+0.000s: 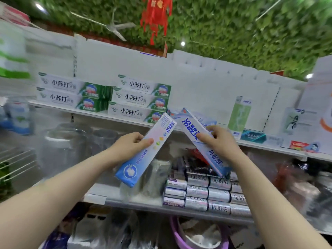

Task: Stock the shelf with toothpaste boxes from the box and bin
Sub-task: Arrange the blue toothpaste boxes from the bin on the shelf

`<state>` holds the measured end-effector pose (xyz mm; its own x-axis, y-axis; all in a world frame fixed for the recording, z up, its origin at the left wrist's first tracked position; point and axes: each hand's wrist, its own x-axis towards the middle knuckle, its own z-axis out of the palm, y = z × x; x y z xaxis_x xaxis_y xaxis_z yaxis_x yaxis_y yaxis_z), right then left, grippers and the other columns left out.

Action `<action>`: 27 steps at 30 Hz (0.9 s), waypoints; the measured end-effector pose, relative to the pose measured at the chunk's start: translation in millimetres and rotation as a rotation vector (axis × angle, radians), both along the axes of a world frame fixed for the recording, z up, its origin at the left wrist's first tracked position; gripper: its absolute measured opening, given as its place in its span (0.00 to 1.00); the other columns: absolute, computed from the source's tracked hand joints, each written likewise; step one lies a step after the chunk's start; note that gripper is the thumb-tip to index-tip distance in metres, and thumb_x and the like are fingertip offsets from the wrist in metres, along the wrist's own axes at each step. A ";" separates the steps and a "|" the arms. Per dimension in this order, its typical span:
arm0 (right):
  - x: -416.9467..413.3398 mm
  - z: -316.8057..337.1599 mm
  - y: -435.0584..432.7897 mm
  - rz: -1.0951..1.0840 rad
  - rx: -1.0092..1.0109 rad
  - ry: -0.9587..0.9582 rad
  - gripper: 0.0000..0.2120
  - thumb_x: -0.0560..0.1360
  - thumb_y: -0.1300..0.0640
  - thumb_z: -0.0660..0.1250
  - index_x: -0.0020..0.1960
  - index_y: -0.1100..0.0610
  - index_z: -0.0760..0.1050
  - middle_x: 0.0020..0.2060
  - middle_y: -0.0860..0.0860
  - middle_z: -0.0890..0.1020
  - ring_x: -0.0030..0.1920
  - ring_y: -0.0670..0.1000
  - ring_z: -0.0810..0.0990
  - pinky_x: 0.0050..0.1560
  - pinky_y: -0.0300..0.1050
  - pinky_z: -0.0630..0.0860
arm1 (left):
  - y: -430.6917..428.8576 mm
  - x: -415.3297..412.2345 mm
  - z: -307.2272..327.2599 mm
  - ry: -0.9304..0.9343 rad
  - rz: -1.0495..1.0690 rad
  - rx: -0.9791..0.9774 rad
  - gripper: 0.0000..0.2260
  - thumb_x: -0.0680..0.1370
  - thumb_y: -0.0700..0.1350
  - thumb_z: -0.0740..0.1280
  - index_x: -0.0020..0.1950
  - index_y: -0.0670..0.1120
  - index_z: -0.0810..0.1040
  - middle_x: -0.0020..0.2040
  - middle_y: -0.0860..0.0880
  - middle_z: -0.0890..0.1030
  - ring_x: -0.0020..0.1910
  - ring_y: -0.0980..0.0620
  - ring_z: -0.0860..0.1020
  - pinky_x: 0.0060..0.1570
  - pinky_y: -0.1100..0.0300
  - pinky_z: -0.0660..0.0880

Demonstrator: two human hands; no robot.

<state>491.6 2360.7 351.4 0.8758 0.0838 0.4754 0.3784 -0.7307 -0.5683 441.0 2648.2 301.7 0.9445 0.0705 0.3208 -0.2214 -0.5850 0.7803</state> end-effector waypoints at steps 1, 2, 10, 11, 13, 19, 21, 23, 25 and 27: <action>7.9 12.5 -1.3 -0.017 0.012 -0.020 0.22 0.72 0.43 0.71 0.61 0.52 0.76 0.51 0.52 0.81 0.51 0.55 0.81 0.52 0.49 0.75 | -3.1 3.4 7.0 -0.006 -0.009 -0.013 0.19 0.73 0.63 0.68 0.49 0.47 0.78 0.46 0.51 0.83 0.46 0.51 0.81 0.50 0.52 0.76; 15.1 23.6 -2.8 -0.034 0.008 -0.039 0.23 0.72 0.44 0.72 0.63 0.54 0.74 0.53 0.53 0.80 0.52 0.56 0.80 0.51 0.48 0.74 | -7.2 6.2 12.9 -0.009 -0.016 -0.028 0.22 0.70 0.65 0.67 0.49 0.47 0.79 0.46 0.50 0.83 0.45 0.50 0.82 0.50 0.51 0.77; 91.7 70.7 -15.1 -0.066 -0.187 -0.045 0.19 0.72 0.48 0.72 0.58 0.55 0.76 0.51 0.56 0.82 0.47 0.57 0.80 0.43 0.45 0.71 | -31.5 54.6 31.2 -0.013 0.004 -0.013 0.15 0.77 0.59 0.66 0.46 0.47 0.78 0.45 0.47 0.83 0.45 0.46 0.82 0.50 0.49 0.77; 102.4 74.9 -15.6 -0.067 -0.202 -0.046 0.20 0.71 0.47 0.72 0.59 0.54 0.77 0.51 0.56 0.82 0.48 0.57 0.80 0.44 0.45 0.73 | -33.1 61.9 30.7 -0.009 -0.005 -0.023 0.15 0.76 0.59 0.67 0.46 0.48 0.78 0.44 0.48 0.84 0.44 0.47 0.83 0.49 0.49 0.78; 125.1 81.7 -14.8 -0.063 -0.232 -0.054 0.21 0.70 0.46 0.73 0.60 0.53 0.77 0.53 0.55 0.82 0.49 0.56 0.80 0.47 0.46 0.74 | -36.0 74.9 29.5 -0.012 -0.016 -0.055 0.20 0.72 0.63 0.67 0.48 0.47 0.79 0.43 0.49 0.84 0.43 0.48 0.83 0.49 0.48 0.78; 182.0 92.3 3.3 -0.036 -0.390 -0.091 0.22 0.71 0.49 0.72 0.64 0.48 0.76 0.57 0.55 0.80 0.55 0.57 0.78 0.47 0.44 0.70 | -38.9 107.8 22.5 -0.017 0.014 -0.026 0.15 0.75 0.60 0.68 0.47 0.48 0.79 0.41 0.52 0.83 0.36 0.55 0.80 0.39 0.59 0.73; 201.2 93.4 11.8 -0.007 -0.419 -0.108 0.22 0.72 0.49 0.72 0.65 0.48 0.75 0.59 0.55 0.80 0.57 0.57 0.77 0.49 0.45 0.71 | -38.1 115.1 20.7 -0.009 0.018 -0.023 0.15 0.75 0.60 0.68 0.47 0.49 0.79 0.41 0.53 0.83 0.36 0.57 0.80 0.38 0.61 0.72; 215.9 90.8 19.5 0.006 -0.468 -0.114 0.22 0.74 0.49 0.70 0.67 0.48 0.74 0.61 0.54 0.79 0.60 0.58 0.77 0.54 0.47 0.72 | -36.3 118.4 18.8 -0.004 0.026 -0.013 0.14 0.75 0.60 0.68 0.47 0.50 0.79 0.41 0.53 0.83 0.36 0.58 0.81 0.38 0.62 0.73; 229.2 85.9 23.8 -0.020 -0.521 -0.114 0.19 0.77 0.49 0.65 0.67 0.46 0.74 0.61 0.53 0.80 0.61 0.58 0.76 0.59 0.49 0.73 | -34.6 120.5 18.3 -0.007 0.032 -0.011 0.13 0.75 0.60 0.67 0.49 0.51 0.79 0.42 0.53 0.84 0.37 0.57 0.82 0.38 0.63 0.73; 238.6 77.5 25.5 -0.047 -0.593 -0.159 0.16 0.78 0.52 0.60 0.64 0.47 0.77 0.58 0.54 0.81 0.59 0.59 0.76 0.56 0.50 0.73 | -32.8 121.7 18.1 -0.007 0.033 -0.010 0.13 0.76 0.59 0.67 0.49 0.50 0.79 0.41 0.53 0.84 0.35 0.59 0.81 0.36 0.64 0.72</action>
